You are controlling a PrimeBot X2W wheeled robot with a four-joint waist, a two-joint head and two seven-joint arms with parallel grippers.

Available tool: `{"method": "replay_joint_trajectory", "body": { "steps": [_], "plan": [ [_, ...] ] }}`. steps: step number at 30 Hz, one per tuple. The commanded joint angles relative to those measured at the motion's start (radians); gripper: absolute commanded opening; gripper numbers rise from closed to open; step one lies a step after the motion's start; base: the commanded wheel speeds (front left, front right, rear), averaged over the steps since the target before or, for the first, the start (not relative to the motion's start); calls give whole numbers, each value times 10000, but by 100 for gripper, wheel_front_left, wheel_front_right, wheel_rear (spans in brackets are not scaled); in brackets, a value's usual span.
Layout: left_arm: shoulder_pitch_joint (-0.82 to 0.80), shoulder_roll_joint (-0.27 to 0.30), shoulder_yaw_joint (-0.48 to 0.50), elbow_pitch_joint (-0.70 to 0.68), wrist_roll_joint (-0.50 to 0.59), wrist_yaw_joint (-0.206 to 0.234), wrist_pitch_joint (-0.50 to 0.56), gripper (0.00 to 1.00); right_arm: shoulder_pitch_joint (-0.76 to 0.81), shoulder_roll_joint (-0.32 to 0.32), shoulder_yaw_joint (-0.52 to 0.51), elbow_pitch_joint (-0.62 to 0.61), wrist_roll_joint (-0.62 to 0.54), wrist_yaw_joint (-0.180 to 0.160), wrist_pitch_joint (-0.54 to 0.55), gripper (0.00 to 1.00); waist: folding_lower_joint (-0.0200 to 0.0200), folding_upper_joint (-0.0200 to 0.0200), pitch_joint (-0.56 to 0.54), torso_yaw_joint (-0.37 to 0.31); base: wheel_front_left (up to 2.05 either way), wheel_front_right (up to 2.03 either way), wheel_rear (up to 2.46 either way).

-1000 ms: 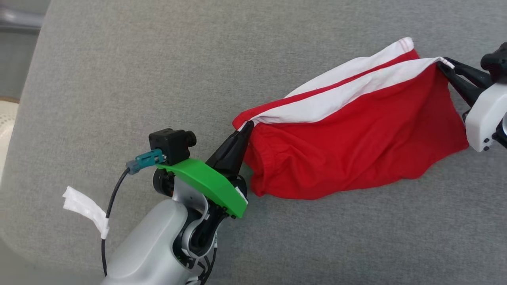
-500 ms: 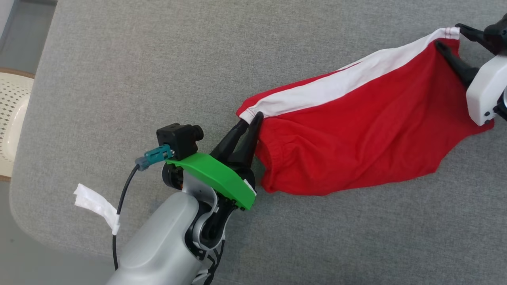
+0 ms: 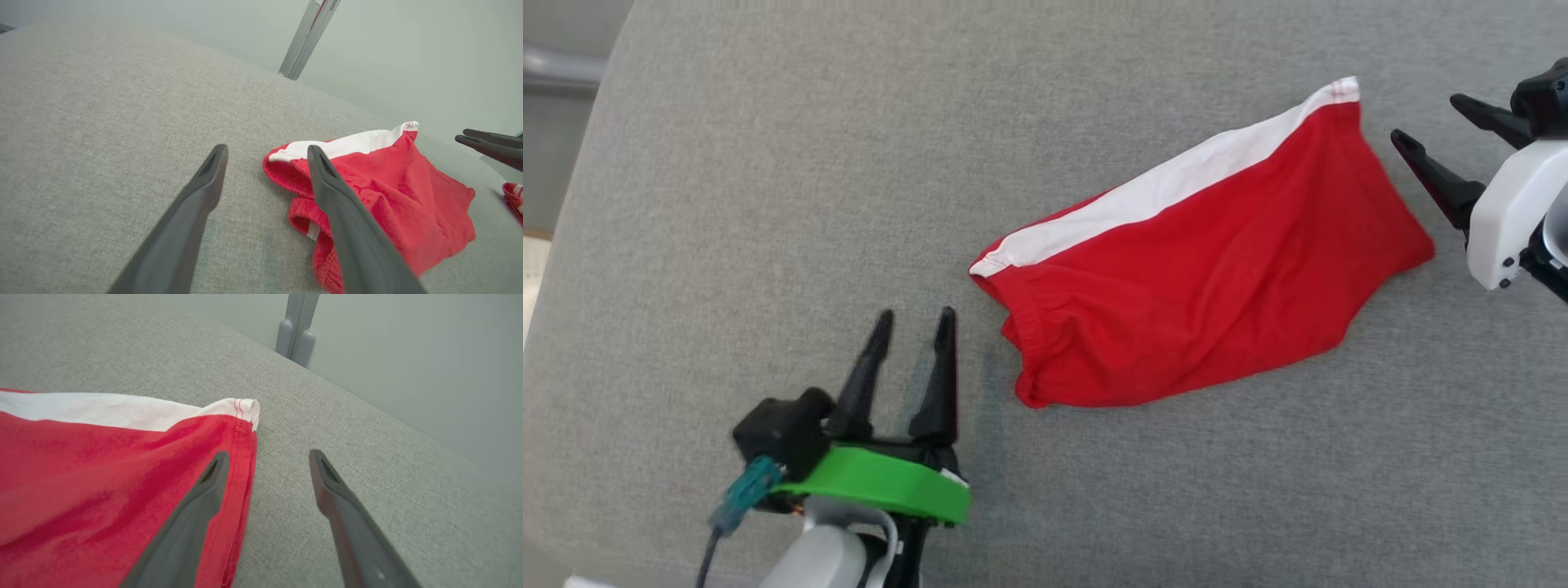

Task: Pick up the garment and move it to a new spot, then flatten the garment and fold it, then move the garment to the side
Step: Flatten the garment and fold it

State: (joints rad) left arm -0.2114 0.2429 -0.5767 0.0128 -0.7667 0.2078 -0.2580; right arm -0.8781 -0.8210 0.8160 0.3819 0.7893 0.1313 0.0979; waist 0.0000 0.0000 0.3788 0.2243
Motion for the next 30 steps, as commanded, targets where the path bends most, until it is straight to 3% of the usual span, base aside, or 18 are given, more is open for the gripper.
{"method": "replay_joint_trajectory", "body": {
  "steps": [1,4,11,15,21,22,23,27,30],
  "plan": [
    [205,-99,507,-412,495,104,-86,100,317,121,-252,-108,8,-11,236,100,0,0,-330,-311,0,0,0],
    [791,-602,1243,-1014,1426,-15,-62,100,614,444,-558,-474,-89,-6,792,100,0,0,-124,-184,0,0,0],
    [1144,-1686,2261,-1256,2877,-1050,-68,100,540,1235,-1131,-234,-1059,-5,2157,100,0,0,505,363,0,0,0],
    [1119,-1887,2553,-1111,3116,-1501,-69,100,482,1443,-1476,288,-1712,-6,2634,100,0,0,689,670,0,0,0],
    [1189,-1924,2698,-1155,2801,-1543,-69,100,999,1910,-1858,964,-1954,-3,3240,100,0,0,654,800,0,0,0],
    [1228,-1924,2683,-1135,2765,-1520,-69,100,1135,2021,-1813,918,-1831,3,3282,60,0,0,599,769,0,0,0],
    [1268,-1924,2677,-1112,2749,-1511,-70,100,1245,2115,-1836,894,-1661,14,3285,0,0,0,539,722,0,0,0],
    [1496,-1916,2846,-961,2829,-1557,-70,100,1574,2347,-2001,846,-1232,21,3090,0,0,0,74,199,0,0,0],
    [1853,-1912,3121,-751,3126,-1658,-68,100,1855,2669,-2414,1043,-850,5,2799,0,0,0,-444,-572,0,0,0]
  ]
}}
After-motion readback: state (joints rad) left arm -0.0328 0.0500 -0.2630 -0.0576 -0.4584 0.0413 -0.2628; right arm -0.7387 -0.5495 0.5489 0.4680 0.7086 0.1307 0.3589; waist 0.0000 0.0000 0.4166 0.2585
